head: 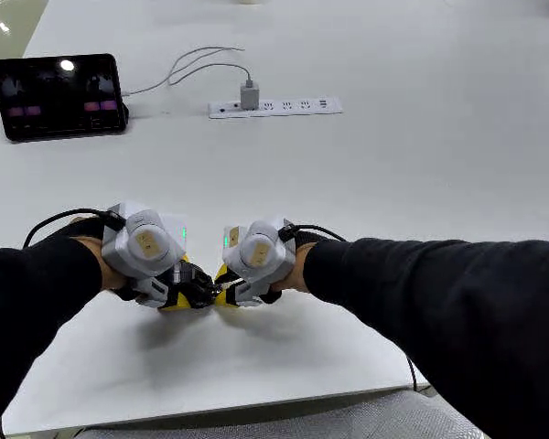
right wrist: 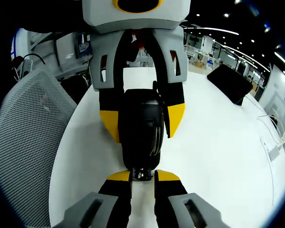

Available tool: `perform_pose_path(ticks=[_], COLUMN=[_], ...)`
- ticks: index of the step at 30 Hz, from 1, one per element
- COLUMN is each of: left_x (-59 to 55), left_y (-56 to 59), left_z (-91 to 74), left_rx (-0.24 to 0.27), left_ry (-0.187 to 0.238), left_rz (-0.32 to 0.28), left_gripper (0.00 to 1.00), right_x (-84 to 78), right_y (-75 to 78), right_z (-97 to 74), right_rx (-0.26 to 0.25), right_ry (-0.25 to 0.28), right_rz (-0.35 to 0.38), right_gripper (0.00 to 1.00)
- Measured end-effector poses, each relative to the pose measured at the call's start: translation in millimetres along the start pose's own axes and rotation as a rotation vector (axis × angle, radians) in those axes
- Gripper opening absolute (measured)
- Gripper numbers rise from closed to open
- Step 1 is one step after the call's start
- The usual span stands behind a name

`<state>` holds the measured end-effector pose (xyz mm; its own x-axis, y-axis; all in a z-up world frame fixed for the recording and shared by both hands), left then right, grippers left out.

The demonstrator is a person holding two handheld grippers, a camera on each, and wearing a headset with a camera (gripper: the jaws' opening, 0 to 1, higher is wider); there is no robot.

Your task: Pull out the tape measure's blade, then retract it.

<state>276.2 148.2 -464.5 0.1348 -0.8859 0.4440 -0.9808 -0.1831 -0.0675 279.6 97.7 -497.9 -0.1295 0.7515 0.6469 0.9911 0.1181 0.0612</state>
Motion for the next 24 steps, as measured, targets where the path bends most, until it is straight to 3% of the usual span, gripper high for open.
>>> perform_pose_path(ticks=[3,6,7,9,12,15,24], left_x=[-0.6,-0.2,-0.1,0.0,0.1,0.2,-0.7], left_y=[-1.0,-1.0,-0.9,-1.1,-1.3,-1.5,-3.3], left_z=[0.8,0.8,0.9,1.2,1.8,2.1,2.5], left_rx=[-0.001,0.000,0.000,-0.001,0.001,0.001,0.004], left_ry=[0.002,0.002,0.003,0.003,0.005,0.009,-0.001], left_rz=[0.001,-0.001,-0.001,-0.001,-0.001,-0.001,-0.013], left_gripper=[0.32,0.32,0.32,0.32,0.32,0.32,0.32], right_x=[-0.3,-1.3,-2.4,-1.9,-2.2,-2.9,-3.4], right_y=[-2.6,0.5,-2.1,-0.7,-0.5,-1.3,0.2], right_z=[-0.4,-0.8,-1.1,-0.4,0.5,-0.3,-0.1], right_rx=[0.011,0.031,0.033,0.039,0.033,0.036,0.055], right_ry=[-0.008,0.004,0.003,-0.005,-0.011,-0.006,-0.006], right_rz=[-0.029,0.001,0.067,0.003,0.025,-0.009,0.000], right_gripper=[0.13,0.12,0.12,0.12,0.12,0.12,0.10])
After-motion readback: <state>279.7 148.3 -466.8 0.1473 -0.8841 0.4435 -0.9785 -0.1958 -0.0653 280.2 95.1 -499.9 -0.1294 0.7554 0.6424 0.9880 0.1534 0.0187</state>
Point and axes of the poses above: the centre of the closed fingertips' face, and the gripper's own axes: z roughly forward along the fingers, y roughly to its right, x roughly out of its top, the point moved 3 cm from there along -z, roughly backward along the fingers, and after that the axes turned 2 degrees about -z, right-handed, at the moved point
